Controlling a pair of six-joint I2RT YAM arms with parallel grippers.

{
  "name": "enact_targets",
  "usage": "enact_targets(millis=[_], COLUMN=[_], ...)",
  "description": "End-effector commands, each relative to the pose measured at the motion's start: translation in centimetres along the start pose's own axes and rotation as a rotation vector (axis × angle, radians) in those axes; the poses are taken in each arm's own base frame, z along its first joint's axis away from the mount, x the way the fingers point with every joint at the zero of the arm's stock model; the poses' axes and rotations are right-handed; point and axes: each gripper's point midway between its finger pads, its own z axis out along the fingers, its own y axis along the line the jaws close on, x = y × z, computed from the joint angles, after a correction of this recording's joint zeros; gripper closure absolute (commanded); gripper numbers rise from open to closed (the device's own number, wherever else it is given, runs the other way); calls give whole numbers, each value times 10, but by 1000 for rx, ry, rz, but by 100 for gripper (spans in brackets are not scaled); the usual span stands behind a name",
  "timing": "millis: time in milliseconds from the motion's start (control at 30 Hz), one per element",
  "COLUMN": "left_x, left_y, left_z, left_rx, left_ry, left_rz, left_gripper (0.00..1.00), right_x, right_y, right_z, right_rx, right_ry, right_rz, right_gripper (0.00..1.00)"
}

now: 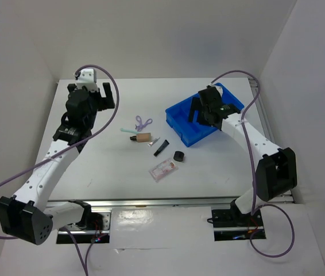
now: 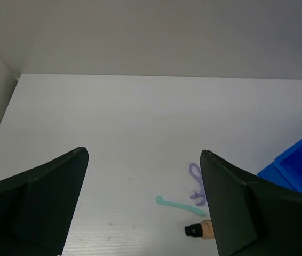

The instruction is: Organize the makeup

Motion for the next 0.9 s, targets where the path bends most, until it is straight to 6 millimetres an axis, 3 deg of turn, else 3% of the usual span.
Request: enact_targets(millis=[0, 67, 100, 200, 300, 367, 500, 533, 600, 633, 700, 867], left_x=[17, 21, 16, 29, 34, 42, 56, 56, 57, 56, 50, 47], left_y=[2, 9, 24, 45, 37, 17, 5, -1, -6, -9, -15, -19], left_z=[-10, -11, -12, -18, -18, -7, 0, -2, -2, -4, -5, -8], left_rx=[-23, -63, -170, -312, -234, -133, -92, -56, -29, -10, 16, 13], left_ry=[145, 168, 147, 161, 200, 255, 378, 393, 399, 393, 374, 387], left_rz=[-16, -4, -61, -113, -18, 2, 15, 9, 4, -3, -9, -19], left_gripper=[0, 0, 0, 0, 0, 0, 0, 0, 0, 0, 0, 0], right_x=[-2, -6, -8, -14, -16, -11, 16, 36, 55, 74, 94, 118], right_y=[9, 12, 14, 18, 36, 54, 94, 109, 120, 127, 113, 71], right_z=[-1, -7, -7, -15, -21, -26, -44, -50, -54, -59, -53, -57], right_rx=[-17, -46, -50, -88, -201, -303, -440, -476, -482, -489, -395, -233], right_ry=[-57, -78, -86, -107, -109, -74, -30, -4, 23, 64, 106, 140], right_rz=[-8, -9, -6, -39, -101, -147, -257, -301, -306, -305, -279, -92], right_gripper=[0, 0, 0, 0, 0, 0, 0, 0, 0, 0, 0, 0])
